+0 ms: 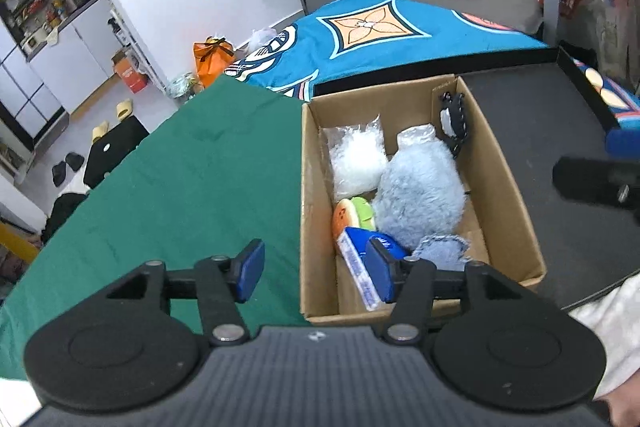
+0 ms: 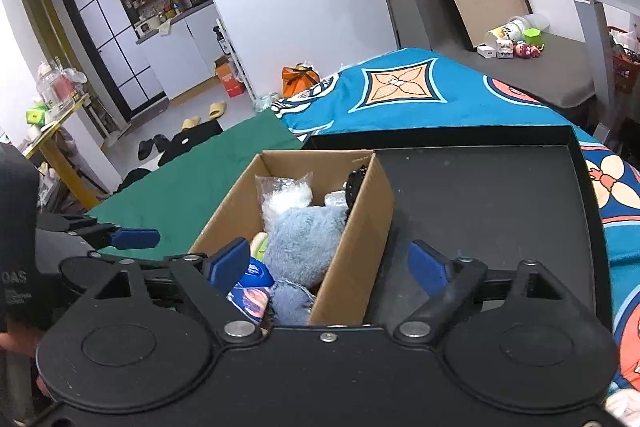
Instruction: Organize soft objects
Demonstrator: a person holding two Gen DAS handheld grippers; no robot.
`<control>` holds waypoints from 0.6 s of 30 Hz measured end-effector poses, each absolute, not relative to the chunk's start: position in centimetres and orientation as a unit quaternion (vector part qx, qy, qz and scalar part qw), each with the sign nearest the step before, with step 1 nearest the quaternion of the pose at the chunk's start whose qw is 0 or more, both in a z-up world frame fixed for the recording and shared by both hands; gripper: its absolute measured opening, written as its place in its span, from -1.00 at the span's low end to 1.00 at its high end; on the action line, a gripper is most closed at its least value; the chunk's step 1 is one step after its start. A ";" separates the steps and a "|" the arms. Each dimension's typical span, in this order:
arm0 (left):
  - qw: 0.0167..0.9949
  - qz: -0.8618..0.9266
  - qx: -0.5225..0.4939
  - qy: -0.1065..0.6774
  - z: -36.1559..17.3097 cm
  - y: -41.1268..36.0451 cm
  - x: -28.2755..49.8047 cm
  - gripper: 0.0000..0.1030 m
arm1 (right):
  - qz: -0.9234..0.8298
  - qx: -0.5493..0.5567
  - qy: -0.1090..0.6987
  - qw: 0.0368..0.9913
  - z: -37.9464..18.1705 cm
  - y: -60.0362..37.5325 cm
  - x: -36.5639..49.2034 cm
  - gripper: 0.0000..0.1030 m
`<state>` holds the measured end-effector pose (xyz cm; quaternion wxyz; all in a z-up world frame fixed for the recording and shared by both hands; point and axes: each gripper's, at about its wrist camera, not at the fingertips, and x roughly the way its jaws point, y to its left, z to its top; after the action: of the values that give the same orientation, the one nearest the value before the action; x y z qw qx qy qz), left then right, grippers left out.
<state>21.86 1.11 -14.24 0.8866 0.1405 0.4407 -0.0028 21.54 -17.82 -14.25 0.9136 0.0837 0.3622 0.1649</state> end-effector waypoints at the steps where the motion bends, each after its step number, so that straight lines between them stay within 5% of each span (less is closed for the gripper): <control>1: 0.887 -0.001 0.132 0.443 -14.1 1.1 21.8 0.09 | 0.164 0.085 0.363 0.913 -14.3 -18.0 21.6 0.81; 7: 0.887 0.014 0.106 0.450 -13.6 1.4 21.7 0.13 | 0.155 0.096 0.373 0.910 -14.0 -19.2 21.5 1.00; 15: 0.893 0.012 0.041 0.448 -10.9 1.7 20.9 0.79 | 0.118 0.102 0.384 0.910 -12.5 -21.1 21.4 1.00; 18: 0.894 0.007 0.040 0.446 -10.0 1.5 20.6 0.82 | 0.104 0.099 0.385 0.912 -11.8 -21.6 21.1 1.00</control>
<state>20.64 1.49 -9.98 0.8939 0.0400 0.4464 0.0068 21.14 -21.65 -11.83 0.9116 0.0992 0.3851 0.1040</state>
